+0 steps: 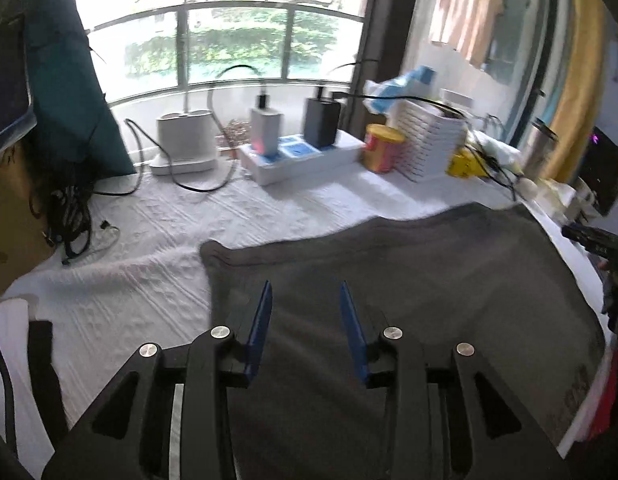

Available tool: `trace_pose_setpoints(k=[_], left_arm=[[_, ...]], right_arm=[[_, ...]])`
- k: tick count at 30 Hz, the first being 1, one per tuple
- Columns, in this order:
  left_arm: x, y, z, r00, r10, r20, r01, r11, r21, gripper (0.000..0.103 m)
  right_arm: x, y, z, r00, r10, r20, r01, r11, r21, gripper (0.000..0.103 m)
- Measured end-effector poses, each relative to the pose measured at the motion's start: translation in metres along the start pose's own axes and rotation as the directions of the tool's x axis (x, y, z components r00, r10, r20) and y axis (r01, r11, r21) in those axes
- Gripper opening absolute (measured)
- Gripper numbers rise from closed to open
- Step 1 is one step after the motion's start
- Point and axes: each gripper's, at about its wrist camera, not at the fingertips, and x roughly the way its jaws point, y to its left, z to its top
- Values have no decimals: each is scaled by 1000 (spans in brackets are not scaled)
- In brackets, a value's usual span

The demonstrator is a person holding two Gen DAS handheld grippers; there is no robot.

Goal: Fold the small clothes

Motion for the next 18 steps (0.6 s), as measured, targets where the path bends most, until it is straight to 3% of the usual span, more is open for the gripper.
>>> trace_pose_setpoints(k=[7,11,18], left_arm=[[-14,-40,-25,995,-98,-23,99,995,25,38],[-23,-61,-40,993,-118,-29,119,991,61,38],[-41,-75,-63,989,-146,-31,147,988,53,38]], right_arm=[[-25,-3,-26,1000,-8,0,8,999,34,52],[-39,-7,-44,1000,-11,3,11,998,57,75],[-66,-13,-76,1000,-19,-7,20,997,74,75]])
